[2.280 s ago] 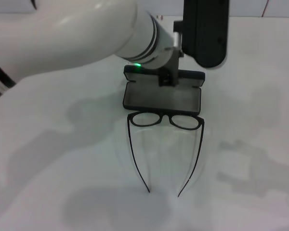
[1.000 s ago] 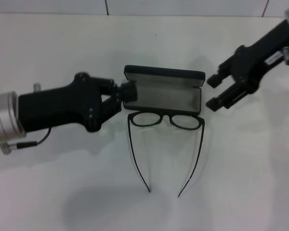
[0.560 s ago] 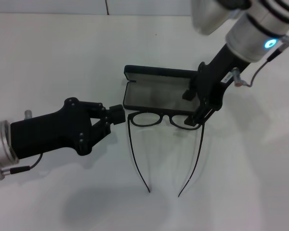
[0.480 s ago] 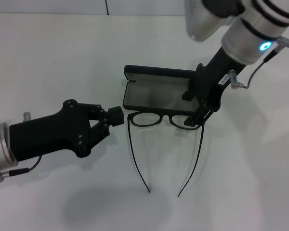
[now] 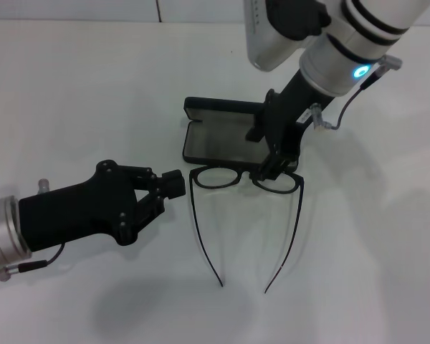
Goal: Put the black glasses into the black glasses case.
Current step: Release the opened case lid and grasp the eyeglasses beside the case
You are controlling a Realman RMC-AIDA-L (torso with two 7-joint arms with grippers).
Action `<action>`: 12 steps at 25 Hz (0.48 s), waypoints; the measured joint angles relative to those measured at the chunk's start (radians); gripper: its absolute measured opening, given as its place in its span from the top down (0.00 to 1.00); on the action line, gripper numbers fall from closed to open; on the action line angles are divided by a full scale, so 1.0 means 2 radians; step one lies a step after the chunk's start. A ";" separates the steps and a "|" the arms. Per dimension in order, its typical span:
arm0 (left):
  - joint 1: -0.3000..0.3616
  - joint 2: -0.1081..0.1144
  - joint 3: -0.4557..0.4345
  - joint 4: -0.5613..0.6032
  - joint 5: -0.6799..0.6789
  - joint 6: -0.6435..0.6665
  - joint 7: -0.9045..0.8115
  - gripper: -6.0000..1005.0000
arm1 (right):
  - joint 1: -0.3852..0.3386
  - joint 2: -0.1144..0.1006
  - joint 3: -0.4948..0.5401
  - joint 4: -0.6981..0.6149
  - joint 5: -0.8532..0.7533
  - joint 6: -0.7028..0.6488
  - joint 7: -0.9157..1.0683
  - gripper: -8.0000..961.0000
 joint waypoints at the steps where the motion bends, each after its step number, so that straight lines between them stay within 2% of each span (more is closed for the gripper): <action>1: -0.001 0.000 0.000 0.000 0.000 0.000 0.001 0.95 | 0.002 0.000 -0.005 0.007 0.007 0.005 -0.003 0.29; 6: -0.003 -0.002 0.000 -0.001 0.003 0.000 0.001 0.95 | 0.010 0.000 -0.045 0.040 0.035 0.032 -0.010 0.29; 12: -0.005 -0.003 0.000 -0.009 0.004 -0.001 0.008 0.95 | 0.008 0.000 -0.081 0.046 0.053 0.050 -0.010 0.29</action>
